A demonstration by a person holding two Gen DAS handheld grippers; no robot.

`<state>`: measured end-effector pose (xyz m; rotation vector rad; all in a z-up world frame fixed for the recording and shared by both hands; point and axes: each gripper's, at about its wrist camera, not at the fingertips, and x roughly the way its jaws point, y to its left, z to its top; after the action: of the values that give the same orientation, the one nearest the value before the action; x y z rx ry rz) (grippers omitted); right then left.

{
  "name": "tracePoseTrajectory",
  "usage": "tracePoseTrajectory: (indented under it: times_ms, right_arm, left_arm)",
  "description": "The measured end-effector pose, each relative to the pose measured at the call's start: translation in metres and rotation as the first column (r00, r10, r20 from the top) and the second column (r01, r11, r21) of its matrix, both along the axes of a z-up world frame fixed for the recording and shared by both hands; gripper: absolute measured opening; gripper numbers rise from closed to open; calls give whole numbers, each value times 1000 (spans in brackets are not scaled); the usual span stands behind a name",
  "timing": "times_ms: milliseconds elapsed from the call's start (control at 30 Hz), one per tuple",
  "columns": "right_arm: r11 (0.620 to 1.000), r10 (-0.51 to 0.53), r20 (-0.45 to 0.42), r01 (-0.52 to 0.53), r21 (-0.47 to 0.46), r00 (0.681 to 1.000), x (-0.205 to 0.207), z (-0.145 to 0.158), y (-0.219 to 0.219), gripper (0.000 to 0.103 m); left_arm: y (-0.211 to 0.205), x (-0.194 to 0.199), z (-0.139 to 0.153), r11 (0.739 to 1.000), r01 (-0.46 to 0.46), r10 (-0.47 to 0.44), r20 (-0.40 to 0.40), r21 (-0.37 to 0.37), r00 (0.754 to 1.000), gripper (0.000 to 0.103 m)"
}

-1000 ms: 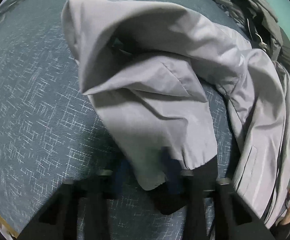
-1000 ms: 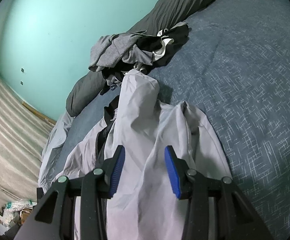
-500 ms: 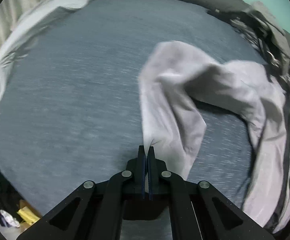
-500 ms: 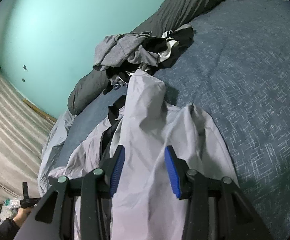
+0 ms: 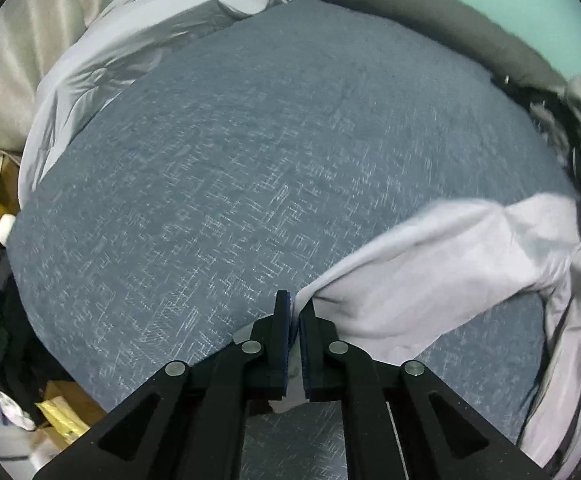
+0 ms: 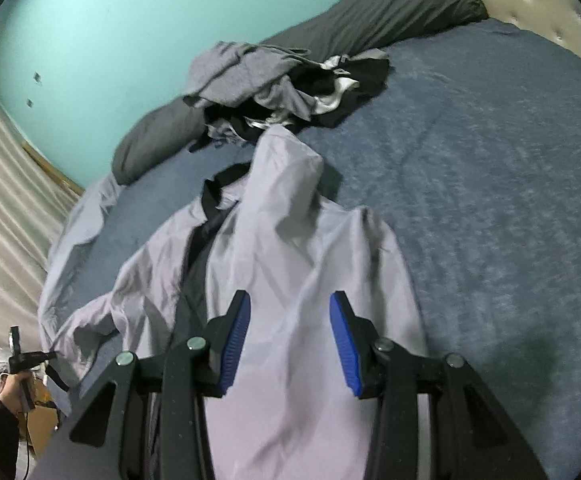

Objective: Fold clothes
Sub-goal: 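Lay the sleeve flat on the bed and open the left tool, then release the jacket with the right tool and smooth the jacket body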

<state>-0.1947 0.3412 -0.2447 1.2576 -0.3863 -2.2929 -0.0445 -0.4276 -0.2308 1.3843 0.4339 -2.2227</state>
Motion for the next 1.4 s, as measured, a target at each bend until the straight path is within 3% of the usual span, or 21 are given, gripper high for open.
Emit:
tracePoseTrajectory:
  times_ms: [33, 133, 200, 367, 467, 800, 833, 900, 933, 1000, 1100, 1400]
  right_arm:
    - [1000, 2, 16, -3, 17, 1000, 0, -1, 3, 42]
    - [998, 4, 80, -8, 55, 997, 4, -7, 13, 56]
    - [997, -6, 119, -3, 77, 993, 7, -13, 21, 56]
    - [988, -15, 158, -9, 153, 987, 18, -22, 39, 56]
    - [985, -21, 192, -13, 171, 981, 23, -30, 50, 57]
    - [963, 26, 327, -111, 244, 945, 39, -81, 46, 56]
    - [964, 34, 333, -119, 238, 942, 40, -84, 45, 53]
    - [966, 62, 335, -142, 218, 940, 43, -88, 42, 33]
    - [967, 71, 332, -147, 209, 940, 44, -89, 41, 29]
    - [971, 80, 323, -147, 188, 943, 46, -88, 42, 11]
    - [972, 94, 290, -151, 181, 953, 48, -78, 43, 4]
    - [965, 91, 111, -115, 237, 990, 43, -11, 70, 3]
  left_arm:
    - [2, 2, 1, 1000, 12, -12, -13, -2, 1000, 6]
    - [14, 6, 7, 999, 46, -47, -48, -17, 998, 12]
    - [21, 10, 12, 998, 65, -64, -91, -1, 994, 26]
    - [48, 13, 28, 990, 137, -133, -156, 16, 979, 36]
    - [65, 14, 36, 982, 177, -162, -199, 64, 967, 37]
    - [133, -1, 55, 937, 331, -297, -251, 107, 921, 38]
    - [140, -3, 55, 932, 344, -309, -253, 110, 917, 38]
    - [150, -7, 55, 926, 361, -324, -254, 115, 911, 39]
    - [156, -9, 54, 921, 370, -332, -255, 119, 908, 39]
    - [167, -12, 53, 913, 388, -348, -256, 128, 902, 39]
    - [181, -17, 52, 903, 410, -370, -251, 131, 895, 39]
    - [202, -26, 54, 886, 444, -405, -246, 132, 881, 39]
